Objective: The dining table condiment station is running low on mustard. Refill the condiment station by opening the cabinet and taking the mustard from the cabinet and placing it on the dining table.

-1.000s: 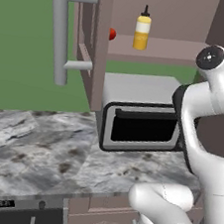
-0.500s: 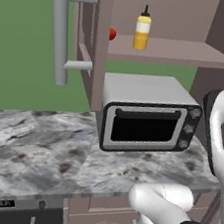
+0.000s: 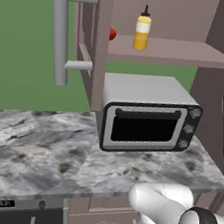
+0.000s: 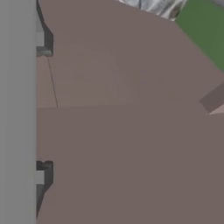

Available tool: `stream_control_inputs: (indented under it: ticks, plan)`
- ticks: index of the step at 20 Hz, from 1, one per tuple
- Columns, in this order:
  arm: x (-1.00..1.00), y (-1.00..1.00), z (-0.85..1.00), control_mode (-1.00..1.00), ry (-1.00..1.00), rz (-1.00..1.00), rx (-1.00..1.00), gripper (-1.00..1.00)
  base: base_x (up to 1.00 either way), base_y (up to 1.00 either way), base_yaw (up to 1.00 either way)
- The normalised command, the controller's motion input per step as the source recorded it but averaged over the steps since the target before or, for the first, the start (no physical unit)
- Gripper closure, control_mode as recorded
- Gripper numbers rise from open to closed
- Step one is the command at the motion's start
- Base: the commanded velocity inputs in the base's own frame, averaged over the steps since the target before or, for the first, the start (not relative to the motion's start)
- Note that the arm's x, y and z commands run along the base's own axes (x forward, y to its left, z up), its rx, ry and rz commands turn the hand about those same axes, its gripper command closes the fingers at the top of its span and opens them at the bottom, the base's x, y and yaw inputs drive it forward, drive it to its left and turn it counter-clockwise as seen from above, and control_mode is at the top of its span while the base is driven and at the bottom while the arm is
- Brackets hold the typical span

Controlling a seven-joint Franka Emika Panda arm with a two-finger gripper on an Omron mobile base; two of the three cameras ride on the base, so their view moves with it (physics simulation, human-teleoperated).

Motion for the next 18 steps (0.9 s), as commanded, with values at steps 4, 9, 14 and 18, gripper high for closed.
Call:
stream_control_inputs:
  ticks: [4, 9, 14, 18]
  plan:
    - [-0.19, 0.04, -0.01, -1.0, -0.03, 0.04, 0.0, -1.0, 0.0, 0.0, 0.0]
    - [-0.03, 0.84, -0.06, -1.0, -0.11, -0.04, 0.01, -1.0, 0.0, 0.0, 0.0]
    - [0.0, 0.97, -0.04, -1.0, -0.27, 0.0, 0.07, -1.0, 0.0, 0.0, 0.0]
    - [0.06, 0.86, -0.12, -1.0, -0.42, 0.13, 0.12, -1.0, 0.0, 0.0, 0.0]
